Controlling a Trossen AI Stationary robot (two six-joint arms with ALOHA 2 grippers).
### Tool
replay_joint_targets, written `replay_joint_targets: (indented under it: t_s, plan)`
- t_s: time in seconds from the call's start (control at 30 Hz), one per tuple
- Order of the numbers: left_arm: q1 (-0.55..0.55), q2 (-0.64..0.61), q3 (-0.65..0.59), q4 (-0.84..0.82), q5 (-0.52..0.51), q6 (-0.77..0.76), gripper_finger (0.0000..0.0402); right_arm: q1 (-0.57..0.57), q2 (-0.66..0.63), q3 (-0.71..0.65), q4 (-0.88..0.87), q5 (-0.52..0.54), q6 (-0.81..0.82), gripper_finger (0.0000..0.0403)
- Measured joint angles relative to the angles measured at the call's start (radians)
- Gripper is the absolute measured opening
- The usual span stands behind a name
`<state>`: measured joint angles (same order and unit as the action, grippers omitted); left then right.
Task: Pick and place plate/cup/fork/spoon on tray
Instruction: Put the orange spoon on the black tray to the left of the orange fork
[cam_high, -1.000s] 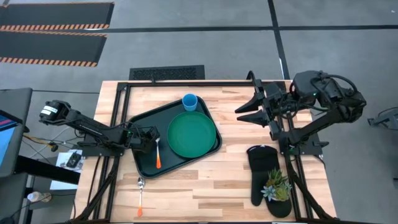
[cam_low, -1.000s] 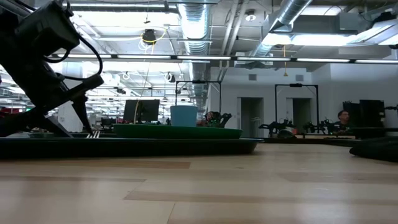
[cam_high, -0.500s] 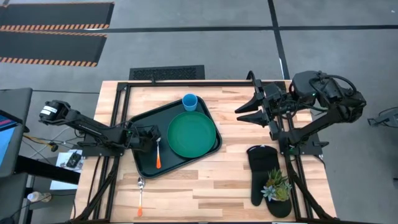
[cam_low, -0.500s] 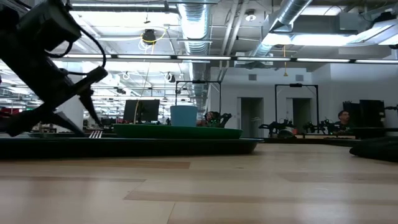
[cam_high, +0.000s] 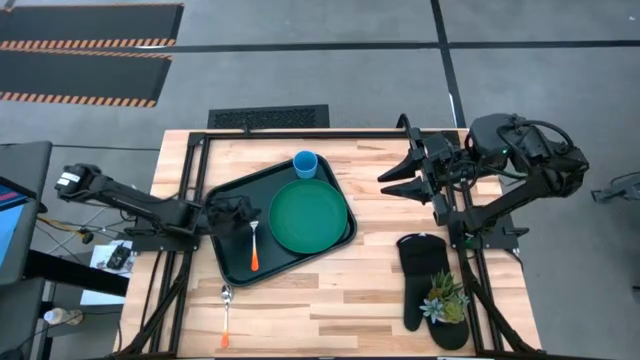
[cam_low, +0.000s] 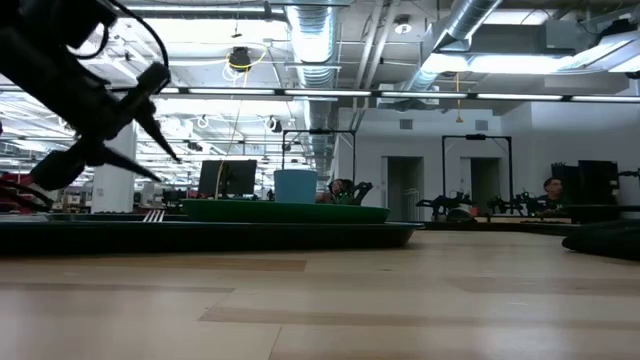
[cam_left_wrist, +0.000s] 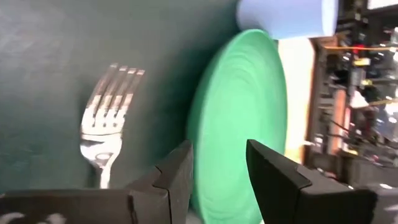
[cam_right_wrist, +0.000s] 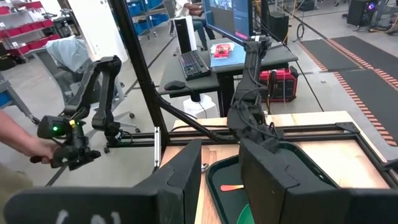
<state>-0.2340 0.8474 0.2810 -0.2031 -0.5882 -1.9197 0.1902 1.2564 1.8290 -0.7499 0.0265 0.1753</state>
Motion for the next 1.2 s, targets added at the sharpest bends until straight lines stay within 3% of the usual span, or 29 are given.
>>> replay_joint_targets:
  t_s: [0.13, 0.27, 0.47, 0.63, 0.77, 0.93, 1.2]
  plan:
    - [0.000, -0.086, 0.000, 0.009, 0.004, 0.090, 0.0135, -0.007, 0.000, 0.000, -0.049, 0.026, -0.009, 0.0134]
    - [0.000, -0.180, 0.000, 0.076, -0.015, 0.240, 0.0135, -0.031, 0.002, 0.000, -0.153, 0.159, 0.034, 0.0134]
    - [0.000, -0.296, 0.001, 0.240, -0.037, 0.515, 0.0135, -0.049, 0.035, -0.009, -0.208, 0.160, 0.086, 0.0134]
    - [0.000, -0.357, 0.001, 0.384, 0.076, 0.751, 0.0135, -0.011, 0.071, -0.031, -0.198, 0.159, 0.082, 0.0134]
    - [-0.004, -0.366, 0.008, 0.474, 0.281, 0.755, 0.0135, 0.033, 0.105, -0.032, -0.193, 0.158, 0.071, 0.0134]
    - [-0.068, -0.316, 0.111, 0.350, 0.560, 0.630, 0.0135, 0.072, 0.125, -0.032, -0.198, 0.157, 0.115, 0.0134]
    - [-0.305, -0.141, 0.275, 0.094, 0.644, 0.526, 0.0135, 0.140, 0.123, -0.033, -0.234, 0.159, 0.298, 0.0134]
